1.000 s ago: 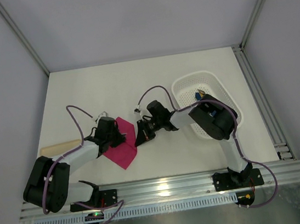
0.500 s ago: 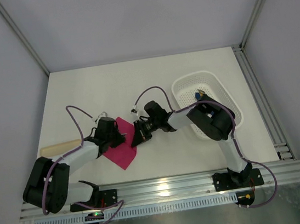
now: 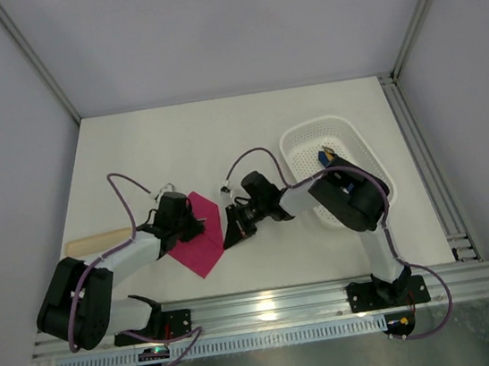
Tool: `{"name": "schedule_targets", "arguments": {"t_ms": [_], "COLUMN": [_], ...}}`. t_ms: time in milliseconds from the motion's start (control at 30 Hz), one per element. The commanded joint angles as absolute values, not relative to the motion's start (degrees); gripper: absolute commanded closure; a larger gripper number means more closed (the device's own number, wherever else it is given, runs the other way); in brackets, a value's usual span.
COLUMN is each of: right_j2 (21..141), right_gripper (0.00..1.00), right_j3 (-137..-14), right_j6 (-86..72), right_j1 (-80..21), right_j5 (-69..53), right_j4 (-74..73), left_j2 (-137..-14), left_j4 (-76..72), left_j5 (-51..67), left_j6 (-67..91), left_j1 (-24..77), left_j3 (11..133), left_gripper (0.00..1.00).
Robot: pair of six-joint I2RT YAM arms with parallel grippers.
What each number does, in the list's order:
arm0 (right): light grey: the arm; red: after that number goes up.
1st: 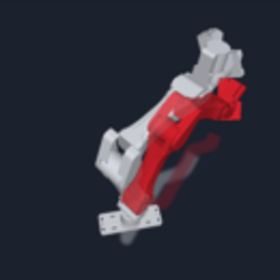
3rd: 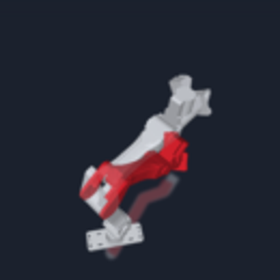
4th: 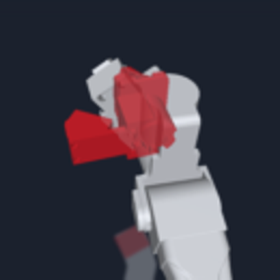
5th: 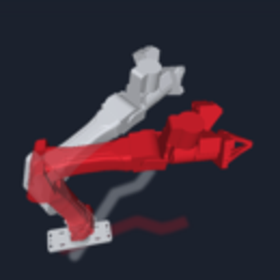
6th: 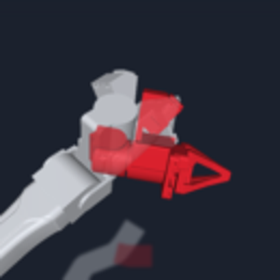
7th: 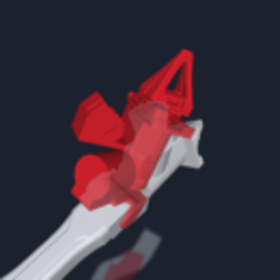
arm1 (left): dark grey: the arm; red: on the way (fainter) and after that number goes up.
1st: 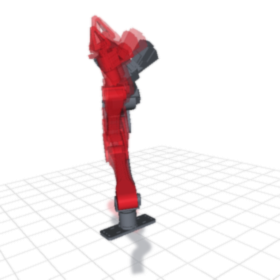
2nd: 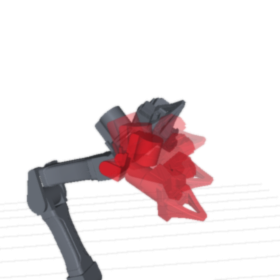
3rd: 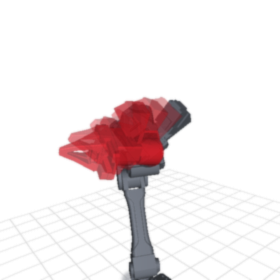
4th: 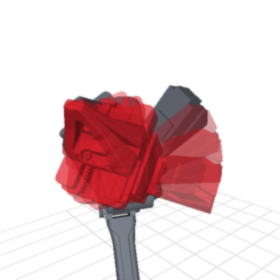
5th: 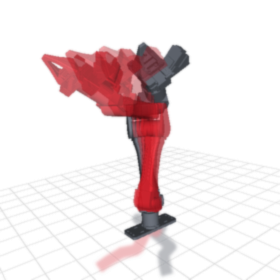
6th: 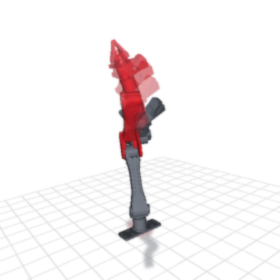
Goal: Place the utensils on the paper napkin and roll it up
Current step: Roll the napkin at the center of the board.
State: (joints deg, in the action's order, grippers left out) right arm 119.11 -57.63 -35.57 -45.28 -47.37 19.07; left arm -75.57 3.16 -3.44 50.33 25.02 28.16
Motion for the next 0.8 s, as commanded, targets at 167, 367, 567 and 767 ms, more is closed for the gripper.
{"name": "schedule_targets", "arguments": {"t_ms": [167, 367, 567, 767], "right_j2": [114.3, 115.3, 119.4, 121.3], "right_gripper": [0.96, 0.96, 0.96, 0.96], "right_j3": [-58.0, -62.6, -66.3, -64.3], "right_j6": [-31.8, -32.3, -33.1, -33.3], "right_j1": [-45.7, -45.9, -46.2, -46.4], "right_j5": [-45.3, -46.0, -46.7, -46.6], "right_j4": [14.7, 14.3, 14.4, 15.3], "left_j2": [-75.2, -75.0, -74.9, -74.4], "left_j4": [4.9, 5.2, 5.5, 5.8], "left_j5": [-5.4, -5.6, -5.4, -5.4], "left_j6": [49.1, 49.1, 49.0, 49.1], "left_j1": [25.0, 25.0, 25.0, 25.0], "left_j3": [26.8, 26.7, 26.9, 27.1], "left_gripper": [1.0, 1.0, 1.0, 1.0]}}
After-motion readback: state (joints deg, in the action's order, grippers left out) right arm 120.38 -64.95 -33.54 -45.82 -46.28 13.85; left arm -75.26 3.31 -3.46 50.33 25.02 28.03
